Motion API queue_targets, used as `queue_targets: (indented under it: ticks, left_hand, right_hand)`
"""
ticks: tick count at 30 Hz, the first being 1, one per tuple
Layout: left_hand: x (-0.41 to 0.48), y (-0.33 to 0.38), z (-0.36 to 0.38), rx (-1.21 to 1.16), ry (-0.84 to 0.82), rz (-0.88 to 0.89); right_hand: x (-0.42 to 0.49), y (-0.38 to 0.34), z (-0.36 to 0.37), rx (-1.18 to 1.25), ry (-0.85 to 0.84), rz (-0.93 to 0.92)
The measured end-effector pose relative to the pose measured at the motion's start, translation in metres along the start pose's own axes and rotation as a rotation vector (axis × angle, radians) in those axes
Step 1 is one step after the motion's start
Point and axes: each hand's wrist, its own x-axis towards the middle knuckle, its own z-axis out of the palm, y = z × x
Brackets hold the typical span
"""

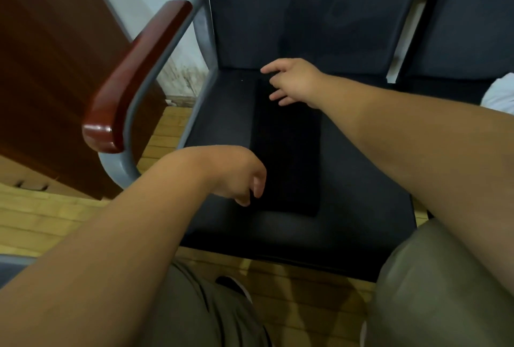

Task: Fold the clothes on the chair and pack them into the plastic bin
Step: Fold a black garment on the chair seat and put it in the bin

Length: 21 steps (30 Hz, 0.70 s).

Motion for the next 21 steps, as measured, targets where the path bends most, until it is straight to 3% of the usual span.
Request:
queue_targets:
  ticks: [7,15,21]
  left_hand:
    - [-0.001,0.004,-0.001,-0.04,0.079,0.003]
    - [0.019,0.024,0.019,0.092,0.108,0.016]
    - [0.019,0.035,0.037,0.247,0.226,-0.019]
  right_hand:
    - [-0.036,-0.01,-0.008,-0.102,0.026,0.055]
    - [-0.099,-0.011,-0.018,-0.476,-0.214,0.318]
    - [-0.149,0.005,-0.019,-0.499,-0.288,0.388]
